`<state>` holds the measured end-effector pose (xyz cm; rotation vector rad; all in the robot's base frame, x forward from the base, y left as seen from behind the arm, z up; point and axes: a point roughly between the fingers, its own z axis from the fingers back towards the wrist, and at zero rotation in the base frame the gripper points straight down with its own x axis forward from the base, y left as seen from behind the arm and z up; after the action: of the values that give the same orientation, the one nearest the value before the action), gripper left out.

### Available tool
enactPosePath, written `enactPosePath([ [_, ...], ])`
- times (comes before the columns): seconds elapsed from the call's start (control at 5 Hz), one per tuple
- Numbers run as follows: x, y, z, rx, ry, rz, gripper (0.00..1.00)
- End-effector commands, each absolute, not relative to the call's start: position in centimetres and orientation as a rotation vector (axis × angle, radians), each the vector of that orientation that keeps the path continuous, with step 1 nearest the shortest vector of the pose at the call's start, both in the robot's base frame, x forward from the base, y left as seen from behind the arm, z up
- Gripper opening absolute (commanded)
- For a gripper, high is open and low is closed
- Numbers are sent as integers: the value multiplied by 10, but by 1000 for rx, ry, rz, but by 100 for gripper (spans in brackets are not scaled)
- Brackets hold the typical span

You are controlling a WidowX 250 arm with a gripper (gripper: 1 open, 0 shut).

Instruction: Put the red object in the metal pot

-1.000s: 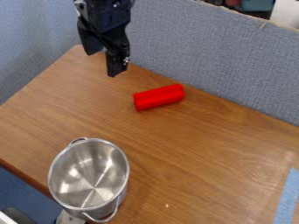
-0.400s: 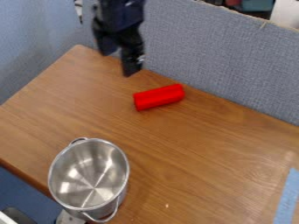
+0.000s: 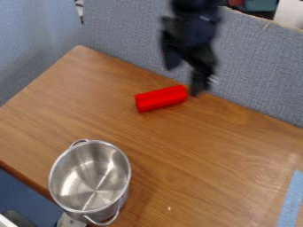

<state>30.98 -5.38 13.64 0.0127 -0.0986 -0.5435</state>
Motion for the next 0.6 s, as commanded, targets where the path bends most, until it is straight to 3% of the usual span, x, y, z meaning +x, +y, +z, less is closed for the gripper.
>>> enactPosePath([
  [0.0,302,-81,151,11,-105,-508,100],
  [0.4,334,-24,126,4,13,-589,100],
])
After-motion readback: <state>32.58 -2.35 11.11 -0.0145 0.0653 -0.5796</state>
